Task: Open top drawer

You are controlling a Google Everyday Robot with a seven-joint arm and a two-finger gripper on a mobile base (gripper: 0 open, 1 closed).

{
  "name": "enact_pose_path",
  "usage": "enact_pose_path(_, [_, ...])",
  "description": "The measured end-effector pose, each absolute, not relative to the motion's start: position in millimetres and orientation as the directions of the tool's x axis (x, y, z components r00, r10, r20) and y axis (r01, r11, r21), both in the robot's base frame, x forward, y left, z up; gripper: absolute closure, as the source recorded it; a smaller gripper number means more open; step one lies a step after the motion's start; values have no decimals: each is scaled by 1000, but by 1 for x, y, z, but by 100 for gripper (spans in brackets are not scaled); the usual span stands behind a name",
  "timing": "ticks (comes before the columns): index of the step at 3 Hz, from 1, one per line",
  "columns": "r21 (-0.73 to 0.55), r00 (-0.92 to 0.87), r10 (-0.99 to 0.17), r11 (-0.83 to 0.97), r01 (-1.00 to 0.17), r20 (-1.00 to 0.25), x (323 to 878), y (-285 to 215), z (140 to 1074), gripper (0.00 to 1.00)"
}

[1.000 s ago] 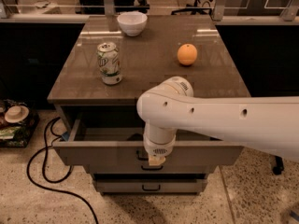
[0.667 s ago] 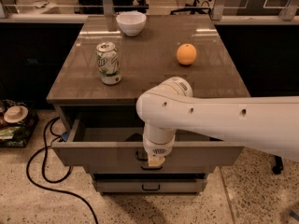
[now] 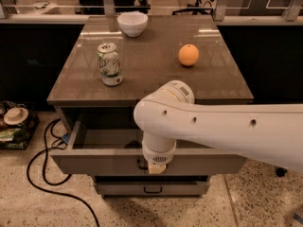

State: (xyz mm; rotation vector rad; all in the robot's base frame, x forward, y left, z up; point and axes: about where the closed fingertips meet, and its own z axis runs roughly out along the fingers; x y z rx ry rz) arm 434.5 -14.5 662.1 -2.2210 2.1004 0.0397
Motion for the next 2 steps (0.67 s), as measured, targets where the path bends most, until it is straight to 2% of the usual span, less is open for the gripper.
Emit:
enact_pose_path(1, [-44,57,-995,-54,-998,-77,434,-14,663,100])
enact_pose_path(2, [-100,88,-995,-83,-992,-40,405,-11,670,100])
